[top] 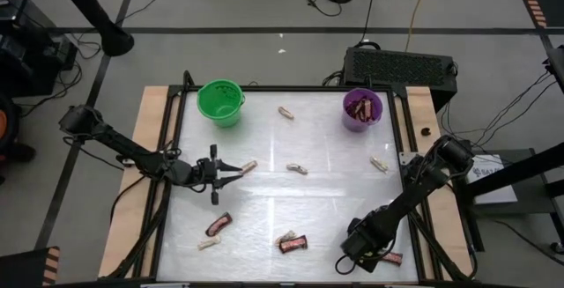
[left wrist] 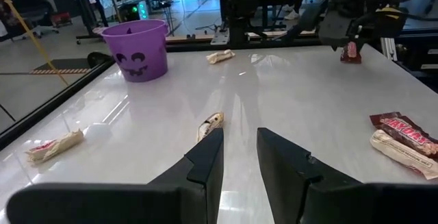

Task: Sort candy by brand, put in halloween buckets
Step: Put the brown chocolate bar into the purple bucket

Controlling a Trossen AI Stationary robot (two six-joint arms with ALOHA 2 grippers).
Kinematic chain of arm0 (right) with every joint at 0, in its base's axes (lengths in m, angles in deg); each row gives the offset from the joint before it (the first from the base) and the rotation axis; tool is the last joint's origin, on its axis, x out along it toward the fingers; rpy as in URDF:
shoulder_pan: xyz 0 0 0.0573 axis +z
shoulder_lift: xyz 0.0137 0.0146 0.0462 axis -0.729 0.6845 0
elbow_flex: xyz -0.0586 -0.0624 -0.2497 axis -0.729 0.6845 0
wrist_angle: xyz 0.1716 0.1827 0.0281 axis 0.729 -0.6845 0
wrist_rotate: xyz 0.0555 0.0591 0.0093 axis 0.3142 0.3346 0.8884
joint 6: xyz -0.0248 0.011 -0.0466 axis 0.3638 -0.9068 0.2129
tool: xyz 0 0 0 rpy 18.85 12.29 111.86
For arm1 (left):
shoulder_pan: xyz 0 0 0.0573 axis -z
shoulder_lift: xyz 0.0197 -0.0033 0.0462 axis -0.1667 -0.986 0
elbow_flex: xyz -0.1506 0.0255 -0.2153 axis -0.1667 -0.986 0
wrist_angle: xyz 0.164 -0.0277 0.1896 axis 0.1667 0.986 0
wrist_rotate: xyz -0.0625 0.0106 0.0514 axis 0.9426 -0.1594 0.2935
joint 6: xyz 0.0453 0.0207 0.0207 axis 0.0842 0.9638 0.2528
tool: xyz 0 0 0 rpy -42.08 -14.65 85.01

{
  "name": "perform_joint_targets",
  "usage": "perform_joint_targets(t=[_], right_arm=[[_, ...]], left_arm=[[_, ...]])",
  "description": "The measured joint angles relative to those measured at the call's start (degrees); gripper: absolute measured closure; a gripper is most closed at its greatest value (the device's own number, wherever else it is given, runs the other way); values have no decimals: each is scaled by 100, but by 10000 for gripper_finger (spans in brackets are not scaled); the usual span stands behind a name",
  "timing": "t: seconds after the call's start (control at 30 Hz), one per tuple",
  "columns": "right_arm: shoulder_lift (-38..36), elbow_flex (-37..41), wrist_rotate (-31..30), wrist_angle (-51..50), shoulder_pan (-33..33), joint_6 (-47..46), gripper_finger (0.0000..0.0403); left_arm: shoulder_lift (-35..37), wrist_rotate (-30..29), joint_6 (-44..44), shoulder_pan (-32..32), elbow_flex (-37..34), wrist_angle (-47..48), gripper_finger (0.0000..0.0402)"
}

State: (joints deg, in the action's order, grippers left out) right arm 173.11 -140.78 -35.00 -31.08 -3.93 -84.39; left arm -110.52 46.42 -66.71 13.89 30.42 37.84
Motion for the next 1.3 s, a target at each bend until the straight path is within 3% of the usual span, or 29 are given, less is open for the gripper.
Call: perform_joint_targets(t=[0.5,0.83,1.1,1.3], right_arm=[[-2,705,419,1290,-2,-308,218],[0,705,593,1365,-133,408,390],[-102,701,80,1212,-778,1541,399],[-807,701,-1363,712,-1631,2585,401]], left_arm=[[0,21,2,0,0,22,304],[0,21,4,0,0,22,304],[0,21,55,-13,0,20,304],[0,21,44,-149,0,20,304]])
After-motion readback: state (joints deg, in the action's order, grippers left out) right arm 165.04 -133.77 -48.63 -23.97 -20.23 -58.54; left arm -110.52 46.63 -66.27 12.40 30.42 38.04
